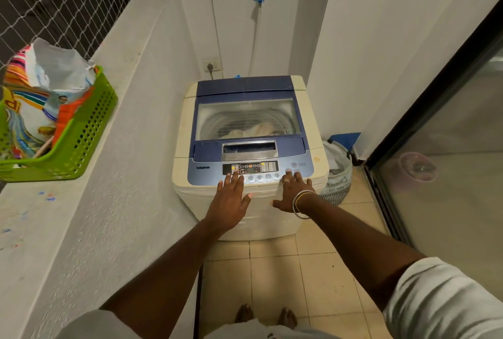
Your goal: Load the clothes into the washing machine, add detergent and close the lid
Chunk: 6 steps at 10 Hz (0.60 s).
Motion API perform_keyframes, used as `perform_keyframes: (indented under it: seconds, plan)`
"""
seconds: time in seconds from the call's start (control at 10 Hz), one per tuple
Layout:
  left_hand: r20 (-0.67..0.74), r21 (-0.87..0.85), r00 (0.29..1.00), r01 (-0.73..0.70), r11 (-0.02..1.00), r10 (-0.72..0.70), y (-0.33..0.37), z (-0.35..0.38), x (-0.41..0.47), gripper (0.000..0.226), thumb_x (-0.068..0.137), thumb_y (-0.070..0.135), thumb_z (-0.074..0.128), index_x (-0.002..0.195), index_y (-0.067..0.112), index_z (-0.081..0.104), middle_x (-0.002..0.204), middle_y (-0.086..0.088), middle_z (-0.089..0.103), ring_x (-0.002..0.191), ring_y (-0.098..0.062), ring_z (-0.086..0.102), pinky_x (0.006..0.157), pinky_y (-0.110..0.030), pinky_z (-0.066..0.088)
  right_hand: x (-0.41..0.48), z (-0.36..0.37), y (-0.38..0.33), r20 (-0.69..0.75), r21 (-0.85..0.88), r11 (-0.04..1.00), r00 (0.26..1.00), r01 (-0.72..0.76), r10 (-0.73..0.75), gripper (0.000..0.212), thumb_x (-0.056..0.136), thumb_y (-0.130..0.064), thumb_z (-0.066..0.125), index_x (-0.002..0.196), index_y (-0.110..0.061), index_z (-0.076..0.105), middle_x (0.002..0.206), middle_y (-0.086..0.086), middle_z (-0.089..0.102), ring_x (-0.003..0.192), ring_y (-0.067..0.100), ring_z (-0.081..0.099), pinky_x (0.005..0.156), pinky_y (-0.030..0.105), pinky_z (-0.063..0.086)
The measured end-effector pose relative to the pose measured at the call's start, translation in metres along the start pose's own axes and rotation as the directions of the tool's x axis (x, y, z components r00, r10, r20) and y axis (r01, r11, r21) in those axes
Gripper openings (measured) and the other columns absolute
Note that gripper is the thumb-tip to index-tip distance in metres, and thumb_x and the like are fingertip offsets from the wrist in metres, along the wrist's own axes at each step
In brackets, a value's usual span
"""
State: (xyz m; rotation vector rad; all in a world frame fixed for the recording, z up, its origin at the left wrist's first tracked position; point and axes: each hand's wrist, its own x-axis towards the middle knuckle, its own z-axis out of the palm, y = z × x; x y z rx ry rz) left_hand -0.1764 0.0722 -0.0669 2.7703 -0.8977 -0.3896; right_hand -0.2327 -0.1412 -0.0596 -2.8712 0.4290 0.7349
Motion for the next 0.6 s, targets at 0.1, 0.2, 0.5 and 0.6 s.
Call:
perform_keyframes:
  seconds: [0.1,0.2,0.5,0.6]
  plan:
    - [0.002,-0.015,1.0,-0.001,1.0,0.001,-0.001,0.004,-0.003,0.066,0.104,0.049,0.029,0.158,0.014,0.014,0.167,-0.009,0.008,0.155,-0.029,0.006,0.123,-0.044,0.003,0.003,-0.004,-0.002,0.057,0.008,1.0,0.998,-0.01,0.01,0.105,0.081,-0.069,0.058,0.156,-0.012,0.011,0.166,0.009,0.0,0.152,0.034,0.004,0.12,0.057,0.017]
    - [-0.006,-0.013,1.0,-0.007,1.0,0.007,-0.002,0.005,-0.011,0.066,0.105,0.048,0.03,0.158,0.014,0.014,0.167,-0.009,0.01,0.154,-0.029,0.008,0.124,-0.044,0.004,0.009,-0.016,-0.006,0.052,0.015,1.0,0.998,-0.018,0.017,0.098,0.077,-0.066,0.061,0.15,-0.011,0.026,0.156,0.014,0.03,0.141,0.034,0.035,0.111,0.051,0.037]
    - [-0.032,0.004,0.999,0.023,1.0,-0.023,-0.008,-0.006,-0.035,0.066,0.105,0.048,0.029,0.159,0.014,0.011,0.168,-0.008,0.007,0.155,-0.027,0.006,0.123,-0.042,0.002,-0.032,0.002,-0.048,-0.221,0.058,0.994,0.972,0.093,-0.078,0.081,0.092,-0.06,0.046,0.153,-0.01,0.026,0.161,0.011,0.026,0.149,0.03,0.024,0.12,0.05,0.024]
    - [-0.051,0.011,0.999,0.013,1.0,-0.012,-0.011,-0.004,-0.044,0.067,0.105,0.049,0.029,0.159,0.014,0.011,0.168,-0.008,0.005,0.155,-0.028,0.005,0.123,-0.043,0.004,-0.045,0.021,-0.062,-0.236,-0.002,0.991,0.963,0.133,-0.13,0.091,0.093,-0.065,0.039,0.158,-0.009,0.007,0.166,0.011,-0.002,0.154,0.029,-0.003,0.124,0.051,0.009]
